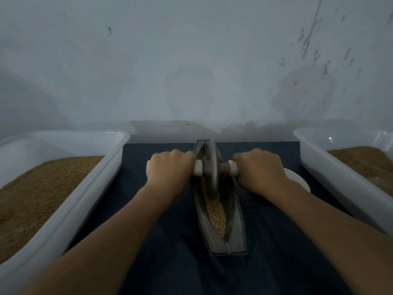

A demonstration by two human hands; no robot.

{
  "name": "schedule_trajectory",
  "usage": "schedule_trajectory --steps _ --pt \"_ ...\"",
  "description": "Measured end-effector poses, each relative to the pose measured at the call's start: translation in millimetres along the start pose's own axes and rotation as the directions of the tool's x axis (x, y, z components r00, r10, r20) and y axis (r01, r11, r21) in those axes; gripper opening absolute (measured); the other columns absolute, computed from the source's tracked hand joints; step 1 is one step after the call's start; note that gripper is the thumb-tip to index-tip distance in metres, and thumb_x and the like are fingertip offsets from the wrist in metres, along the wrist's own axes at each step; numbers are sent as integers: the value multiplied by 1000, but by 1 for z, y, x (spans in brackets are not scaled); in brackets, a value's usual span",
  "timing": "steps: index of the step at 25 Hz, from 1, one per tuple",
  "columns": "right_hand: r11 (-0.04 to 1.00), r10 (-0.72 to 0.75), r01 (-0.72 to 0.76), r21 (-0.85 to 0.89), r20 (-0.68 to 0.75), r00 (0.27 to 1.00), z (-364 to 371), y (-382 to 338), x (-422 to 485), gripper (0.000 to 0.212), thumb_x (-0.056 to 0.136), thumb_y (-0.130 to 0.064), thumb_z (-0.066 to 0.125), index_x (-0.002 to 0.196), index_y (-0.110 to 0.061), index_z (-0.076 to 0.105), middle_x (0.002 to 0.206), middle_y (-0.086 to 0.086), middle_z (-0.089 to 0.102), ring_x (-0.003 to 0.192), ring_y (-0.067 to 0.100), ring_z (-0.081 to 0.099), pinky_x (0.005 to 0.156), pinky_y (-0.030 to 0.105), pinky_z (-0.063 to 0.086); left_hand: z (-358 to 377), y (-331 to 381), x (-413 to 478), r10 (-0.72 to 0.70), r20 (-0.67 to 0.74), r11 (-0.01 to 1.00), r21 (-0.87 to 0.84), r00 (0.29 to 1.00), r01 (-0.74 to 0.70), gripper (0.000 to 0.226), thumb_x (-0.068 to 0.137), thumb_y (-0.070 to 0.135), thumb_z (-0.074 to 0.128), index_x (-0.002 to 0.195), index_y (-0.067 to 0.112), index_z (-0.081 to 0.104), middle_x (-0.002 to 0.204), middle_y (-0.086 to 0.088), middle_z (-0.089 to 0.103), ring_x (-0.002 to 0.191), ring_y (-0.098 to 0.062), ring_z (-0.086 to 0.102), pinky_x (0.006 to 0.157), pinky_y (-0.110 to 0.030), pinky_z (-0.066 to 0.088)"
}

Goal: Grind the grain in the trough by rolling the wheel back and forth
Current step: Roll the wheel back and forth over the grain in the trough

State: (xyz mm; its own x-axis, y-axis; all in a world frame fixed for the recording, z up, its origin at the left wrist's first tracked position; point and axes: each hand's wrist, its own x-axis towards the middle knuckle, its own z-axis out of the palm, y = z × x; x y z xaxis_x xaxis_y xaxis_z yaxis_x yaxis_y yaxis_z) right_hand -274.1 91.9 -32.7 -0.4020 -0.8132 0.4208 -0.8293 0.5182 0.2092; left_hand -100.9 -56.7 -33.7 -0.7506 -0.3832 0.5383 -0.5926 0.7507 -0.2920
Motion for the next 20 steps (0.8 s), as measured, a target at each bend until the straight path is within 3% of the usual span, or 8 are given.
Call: schedule_trajectory --steps 2,5,9,16,20 --pt "998 -53 52 -31 -37 998 -11 -2 -21 32 73 -32 70 75 -34 38 61 -9 33 58 21 45 49 27 25 -11 3 -26 0 0 1000 -13 1000 0 33 76 19 71 74 23 38 56 8 25 44 -14 20 44 -27 11" --pt "992 -107 103 -73 -59 992 -22 -2 -43 37 68 -28 73 72 -34 37 57 -11 30 52 19 44 46 24 20 -26 6 -51 -13 19 999 -30 1000 14 43 65 18 78 69 23 35 53 8 25 42 -12 12 45 -24 5" --pt "996 -65 64 -65 -22 998 -14 2 -33 34 72 -33 71 71 -34 37 59 -11 35 52 14 36 47 24 16 -20 5 -36 17 28 999 34 999 -18 35 69 16 75 69 22 41 52 7 28 41 -14 15 44 -25 5" --pt "1000 -15 15 4 10 1000 15 8 40 29 77 -35 70 70 -32 42 66 -6 43 64 22 47 55 29 34 28 -7 35 4 -14 1000 22 1000 -4 7 83 20 62 81 22 55 59 5 30 48 -22 39 46 -30 21" --pt "999 33 -33 25 5 999 10 5 27 25 75 -33 69 72 -32 45 70 -3 48 66 25 49 59 31 36 18 -5 31 17 6 999 40 1000 -17 14 82 20 64 79 23 51 59 6 31 46 -22 37 46 -29 20"
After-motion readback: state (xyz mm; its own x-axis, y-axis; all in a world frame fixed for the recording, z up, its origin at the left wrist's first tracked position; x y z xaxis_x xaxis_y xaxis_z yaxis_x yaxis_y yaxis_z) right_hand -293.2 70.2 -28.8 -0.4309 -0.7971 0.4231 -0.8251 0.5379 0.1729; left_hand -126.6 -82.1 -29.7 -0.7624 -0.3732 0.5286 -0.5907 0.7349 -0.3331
